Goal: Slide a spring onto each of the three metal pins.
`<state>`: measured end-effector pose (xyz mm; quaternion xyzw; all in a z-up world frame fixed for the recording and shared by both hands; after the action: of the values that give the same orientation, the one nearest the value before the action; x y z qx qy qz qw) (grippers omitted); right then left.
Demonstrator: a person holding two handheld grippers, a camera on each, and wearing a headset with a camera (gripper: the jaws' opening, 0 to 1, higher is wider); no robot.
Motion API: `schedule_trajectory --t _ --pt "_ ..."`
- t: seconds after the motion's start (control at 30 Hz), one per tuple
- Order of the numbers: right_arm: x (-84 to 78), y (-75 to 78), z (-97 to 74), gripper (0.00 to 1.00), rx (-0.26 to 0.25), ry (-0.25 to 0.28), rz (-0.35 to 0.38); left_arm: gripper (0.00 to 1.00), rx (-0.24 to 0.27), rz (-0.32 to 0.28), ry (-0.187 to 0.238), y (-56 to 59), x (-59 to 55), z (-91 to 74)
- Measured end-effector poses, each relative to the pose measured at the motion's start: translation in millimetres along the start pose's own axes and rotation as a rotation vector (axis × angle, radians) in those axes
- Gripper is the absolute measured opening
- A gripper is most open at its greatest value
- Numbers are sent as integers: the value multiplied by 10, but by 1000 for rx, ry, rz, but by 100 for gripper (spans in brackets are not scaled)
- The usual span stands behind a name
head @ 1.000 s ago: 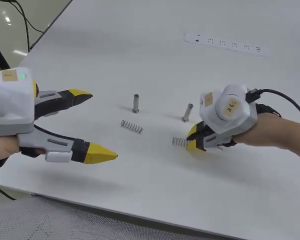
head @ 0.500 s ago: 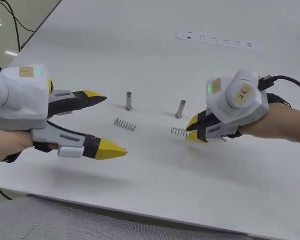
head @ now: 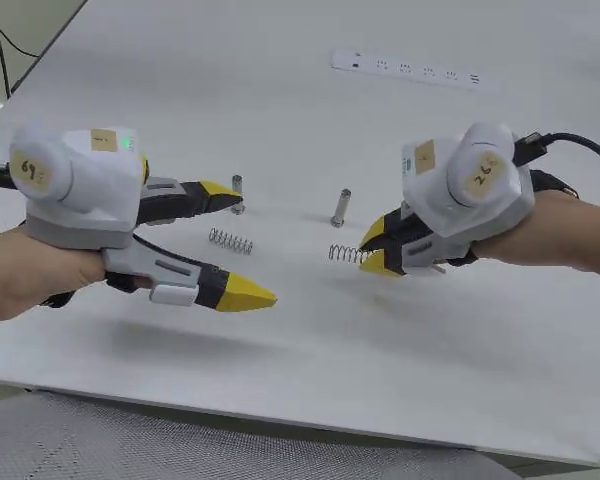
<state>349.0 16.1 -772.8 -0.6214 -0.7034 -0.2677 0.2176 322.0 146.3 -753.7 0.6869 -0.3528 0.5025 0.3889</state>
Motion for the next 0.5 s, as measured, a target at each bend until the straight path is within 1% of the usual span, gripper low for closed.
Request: schedule_trajectory --t 0.03,0.1,0.13,0.2,0.3,0.4,0.5 --pt "9 2 -10 8 -2 2 5 72 -4 -2 15 17 18 52" --pt "34 -11 -26 8 -4 10 17 69 -21 23 19 60 26 152" --pt "49 -24 -30 8 -4 14 18 67 -24 25 18 66 25 170" --pt "66 -48 -33 8 -2 16 16 65 -51 27 15 108 13 267" --pt "85 -74 -42 8 2 18 13 60 -76 27 11 152 -7 387" --pt "99 -90 -60 8 1 20 10 57 -97 20 15 171 -3 454" --pt "111 -105 -76 8 1 24 12 54 -103 13 25 164 16 490"
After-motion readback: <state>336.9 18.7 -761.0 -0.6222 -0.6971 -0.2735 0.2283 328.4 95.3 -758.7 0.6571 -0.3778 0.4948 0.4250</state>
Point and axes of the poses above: the centre of the closed fingertips' face, and the gripper's own axes: z roughly forward along the fingers, y roughly to its right, x roughly out of its top, the point moved 4 cm from there along -z, roughly backward along the fingers, and after that the axes turned 9 degrees about y, right-handed, at the moved point
